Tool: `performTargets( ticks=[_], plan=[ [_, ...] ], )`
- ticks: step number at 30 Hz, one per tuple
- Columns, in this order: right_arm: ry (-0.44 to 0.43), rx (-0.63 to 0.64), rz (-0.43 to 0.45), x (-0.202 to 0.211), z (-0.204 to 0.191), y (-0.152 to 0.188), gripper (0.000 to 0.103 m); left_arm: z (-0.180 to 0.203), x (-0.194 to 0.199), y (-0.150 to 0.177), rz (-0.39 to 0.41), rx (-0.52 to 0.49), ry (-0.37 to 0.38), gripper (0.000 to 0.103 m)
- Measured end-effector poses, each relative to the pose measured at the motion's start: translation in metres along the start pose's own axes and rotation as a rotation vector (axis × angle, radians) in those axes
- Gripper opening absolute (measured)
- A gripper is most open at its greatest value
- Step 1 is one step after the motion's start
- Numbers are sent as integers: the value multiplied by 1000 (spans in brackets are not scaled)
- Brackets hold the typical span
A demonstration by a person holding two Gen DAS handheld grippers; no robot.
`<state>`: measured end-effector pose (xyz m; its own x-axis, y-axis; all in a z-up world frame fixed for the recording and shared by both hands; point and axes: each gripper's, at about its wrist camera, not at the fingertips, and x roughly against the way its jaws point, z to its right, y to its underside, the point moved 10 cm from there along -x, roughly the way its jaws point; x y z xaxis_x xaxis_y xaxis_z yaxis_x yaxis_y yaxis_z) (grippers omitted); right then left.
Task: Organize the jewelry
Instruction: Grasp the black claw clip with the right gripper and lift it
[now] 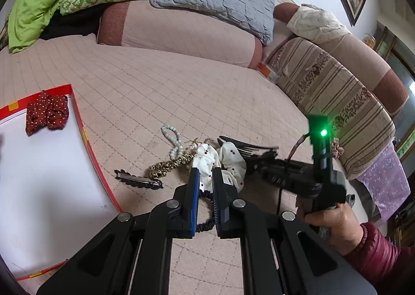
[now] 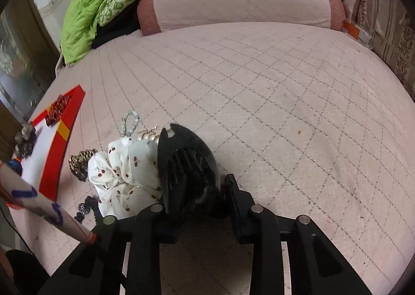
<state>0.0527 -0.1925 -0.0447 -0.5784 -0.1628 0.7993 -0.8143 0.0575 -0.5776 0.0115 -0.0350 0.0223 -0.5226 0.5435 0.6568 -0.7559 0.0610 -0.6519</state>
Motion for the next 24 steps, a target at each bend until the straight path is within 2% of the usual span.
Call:
performTargets(
  ticks=[3, 5, 6, 7, 10, 14, 15, 17, 20, 24],
  plan=[
    [-15, -40, 34, 10, 5, -4, 29, 9, -11, 12, -64, -31, 22, 12],
    [-21, -60, 49, 15, 9, -5, 29, 20, -24, 27, -124, -85, 23, 23],
    [-25, -65, 52, 17, 10, -5, 29, 26, -29, 34, -144, -111, 20, 34],
    [-27, -70, 53, 18, 11, -4, 29, 31, -34, 41, -163, -137, 20, 38],
    [-32, -80, 58, 19, 9, -7, 29, 39, -50, 55, -193, -202, -8, 39],
    [-36, -94, 83, 24, 12, -10, 29, 33, -71, 66, -226, -229, -56, 39],
    [-36, -100, 88, 25, 13, -11, 29, 30, -76, 70, -232, -241, -84, 38],
    [-37, -117, 114, 31, 18, -15, 29, 25, -80, 69, -211, -264, -135, 27],
    [-63, -140, 163, 43, 20, -22, 29, 19, -80, 63, -180, -250, -169, 8],
    [-146, -149, 301, 76, 14, -37, 29, 16, -71, 53, -130, -218, -162, 8]
  ],
)
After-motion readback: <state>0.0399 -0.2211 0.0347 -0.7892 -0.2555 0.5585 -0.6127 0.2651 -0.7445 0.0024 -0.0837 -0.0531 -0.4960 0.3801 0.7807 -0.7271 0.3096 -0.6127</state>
